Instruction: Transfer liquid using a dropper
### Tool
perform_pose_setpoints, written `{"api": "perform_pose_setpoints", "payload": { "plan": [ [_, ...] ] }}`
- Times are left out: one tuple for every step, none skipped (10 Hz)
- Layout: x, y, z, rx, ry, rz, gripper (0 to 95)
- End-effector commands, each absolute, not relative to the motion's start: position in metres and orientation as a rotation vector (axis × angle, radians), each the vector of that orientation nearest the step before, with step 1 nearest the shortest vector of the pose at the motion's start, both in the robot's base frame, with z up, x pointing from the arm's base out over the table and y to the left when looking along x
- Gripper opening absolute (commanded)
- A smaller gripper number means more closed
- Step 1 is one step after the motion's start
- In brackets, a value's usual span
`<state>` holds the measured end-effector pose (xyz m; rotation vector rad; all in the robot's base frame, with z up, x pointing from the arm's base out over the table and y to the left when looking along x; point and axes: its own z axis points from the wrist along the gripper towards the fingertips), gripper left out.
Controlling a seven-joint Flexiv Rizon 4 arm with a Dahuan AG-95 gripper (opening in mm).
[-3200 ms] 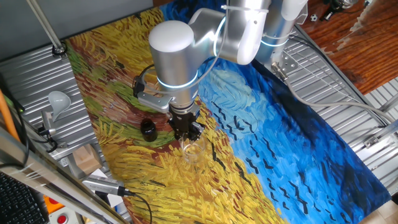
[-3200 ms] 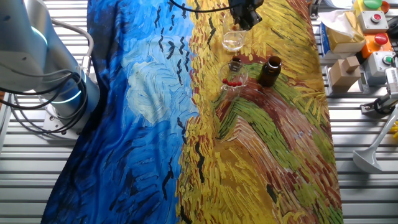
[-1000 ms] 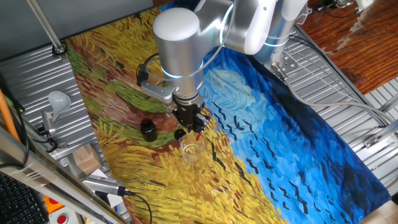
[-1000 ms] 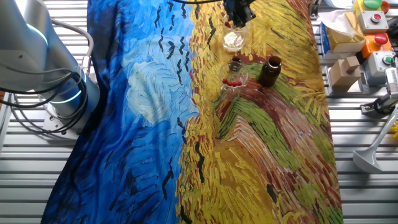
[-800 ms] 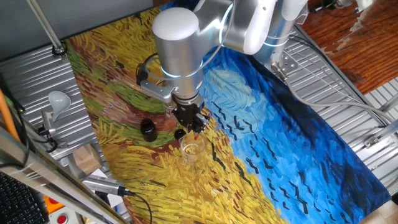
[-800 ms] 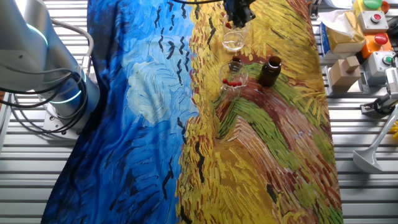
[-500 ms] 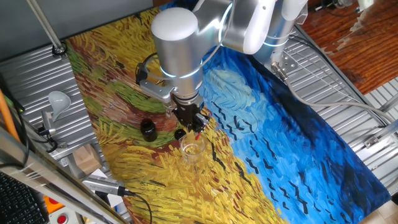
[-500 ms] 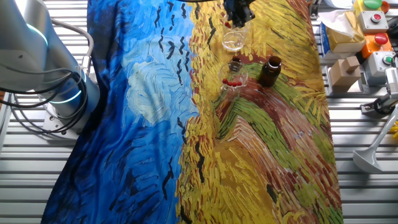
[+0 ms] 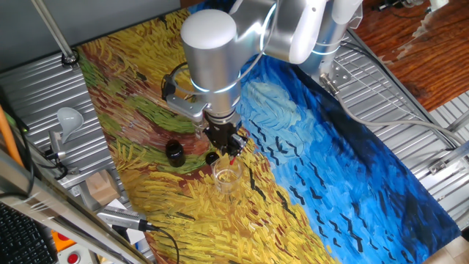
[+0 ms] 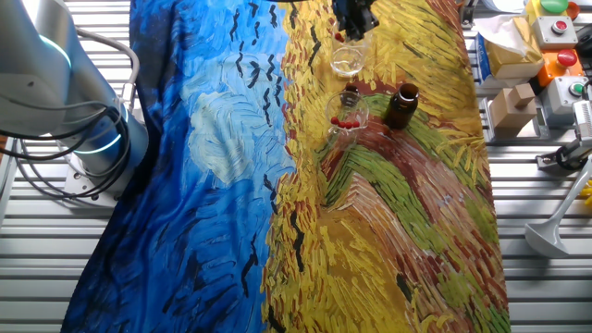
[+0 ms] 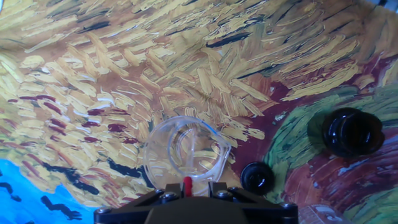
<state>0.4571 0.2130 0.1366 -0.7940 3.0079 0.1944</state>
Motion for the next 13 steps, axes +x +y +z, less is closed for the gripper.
{"api": "perform_pose_setpoints", "payload": {
  "plan": [
    [0.457, 0.213, 0.137, -0.892, 3.011, 0.16, 19.0],
    [0.457, 0.213, 0.137, -0.889, 3.019, 0.167, 19.0],
    [0.457, 0.213, 0.137, -0.875, 3.023, 0.17, 19.0],
    [0.457, 0.213, 0.137, -0.863, 3.032, 0.172, 19.0],
    [0.457, 0.213, 0.137, -0.858, 3.033, 0.176, 19.0],
    [0.457, 0.213, 0.137, -0.853, 3.034, 0.178, 19.0],
    [0.455, 0.213, 0.137, -0.847, 3.035, 0.18, 19.0],
    [0.449, 0.214, 0.137, -0.839, 3.033, 0.185, 19.0],
    [0.444, 0.215, 0.136, -0.835, 3.032, 0.19, 19.0],
    [0.441, 0.216, 0.136, -0.831, 3.032, 0.19, 19.0],
    [0.438, 0.217, 0.134, -0.828, 3.031, 0.19, 19.0],
    [0.435, 0.218, 0.132, -0.822, 3.03, 0.192, 19.0],
    [0.435, 0.219, 0.131, -0.819, 3.03, 0.191, 19.0]
  ]
}}
